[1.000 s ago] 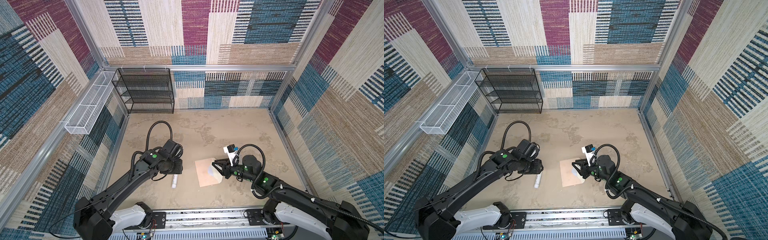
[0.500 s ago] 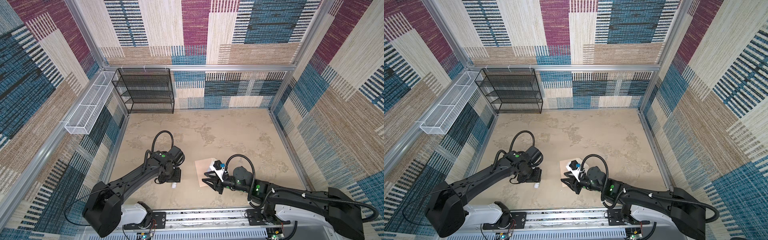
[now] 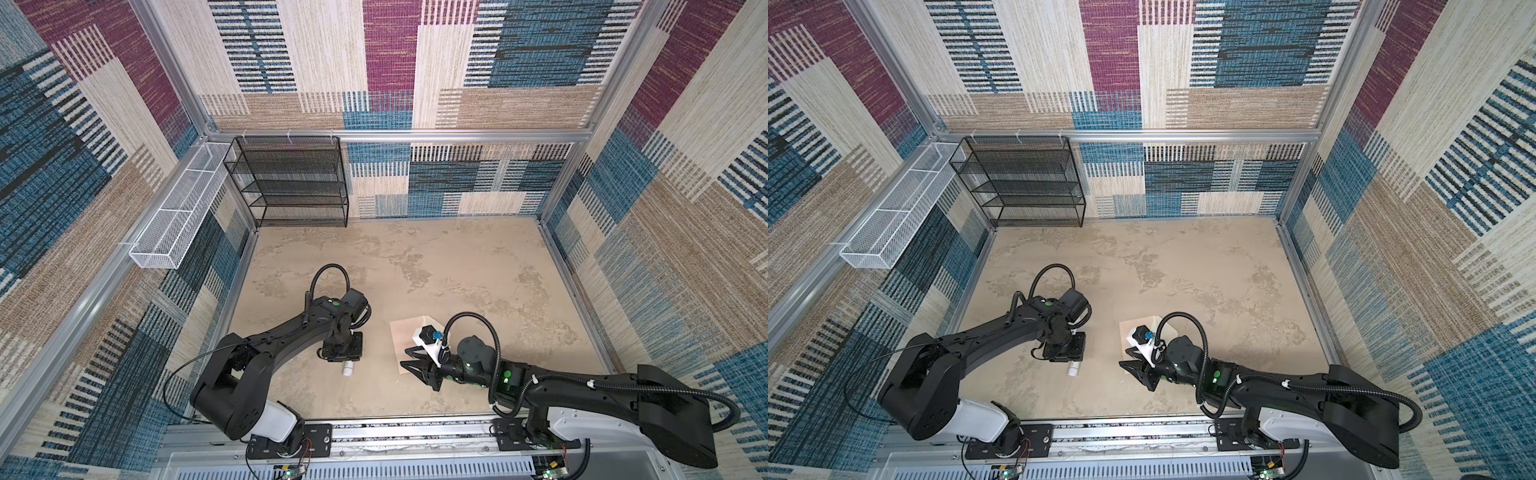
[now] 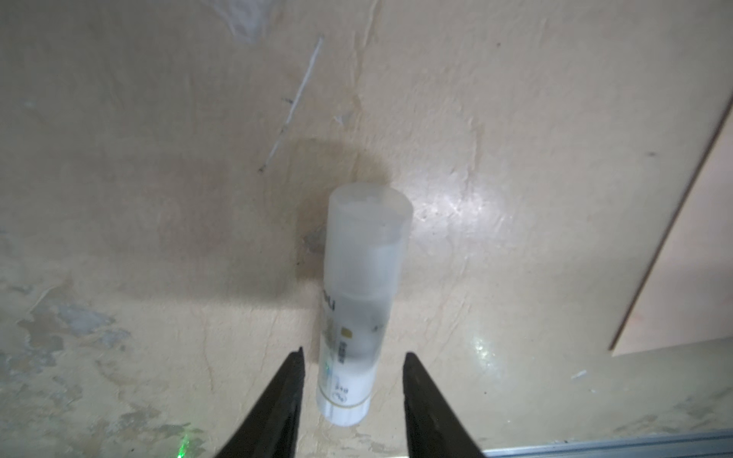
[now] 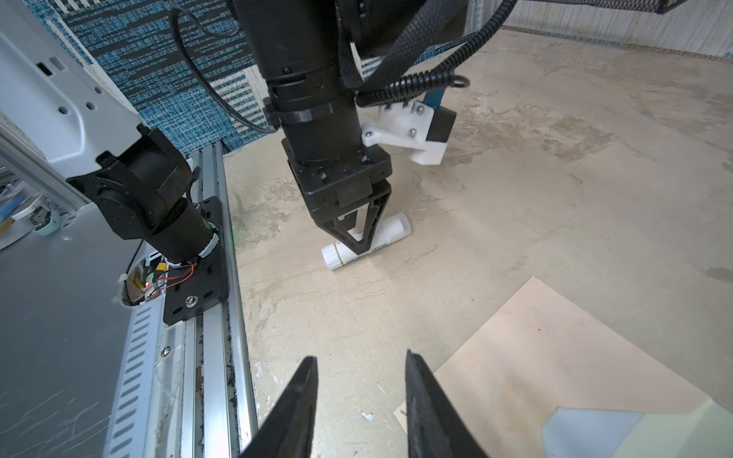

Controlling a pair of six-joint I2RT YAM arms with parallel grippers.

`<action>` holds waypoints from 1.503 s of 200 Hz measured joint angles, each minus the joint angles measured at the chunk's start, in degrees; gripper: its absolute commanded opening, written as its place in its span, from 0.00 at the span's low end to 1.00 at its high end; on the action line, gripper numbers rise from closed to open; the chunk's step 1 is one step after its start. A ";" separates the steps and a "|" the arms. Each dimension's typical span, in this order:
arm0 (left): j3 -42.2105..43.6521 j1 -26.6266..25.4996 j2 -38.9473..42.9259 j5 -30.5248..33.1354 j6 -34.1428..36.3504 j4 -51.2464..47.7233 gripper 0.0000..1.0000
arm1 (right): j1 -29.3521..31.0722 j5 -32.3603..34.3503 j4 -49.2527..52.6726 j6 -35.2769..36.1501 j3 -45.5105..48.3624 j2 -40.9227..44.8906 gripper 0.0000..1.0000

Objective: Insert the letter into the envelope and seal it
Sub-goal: 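Grasp the white glue stick with the left gripper while the right withdraws, then lift the glue stick toward the right gripper and grasp its cap with the right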

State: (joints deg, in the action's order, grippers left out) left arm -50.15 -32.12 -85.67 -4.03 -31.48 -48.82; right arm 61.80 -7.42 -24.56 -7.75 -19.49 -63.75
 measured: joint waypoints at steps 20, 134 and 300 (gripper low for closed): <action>-0.22 0.00 -1.31 0.02 0.17 0.02 0.34 | 0.00 0.11 -0.15 -0.35 0.17 -0.66 0.41; 0.57 0.00 -5.33 0.68 0.15 0.87 0.32 | 0.00 0.15 -2.56 -0.39 0.72 -1.79 0.42; -6.19 -7.91 27.69 -0.20 7.48 8.24 0.22 | -1.33 18.97 23.47 -13.90 -24.79 6.38 0.72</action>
State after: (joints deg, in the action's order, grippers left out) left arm -56.34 -40.03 -57.98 -4.23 -24.01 -40.58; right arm 60.47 11.55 -1.08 -21.65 -44.27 -57.36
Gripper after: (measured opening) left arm 0.258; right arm 0.713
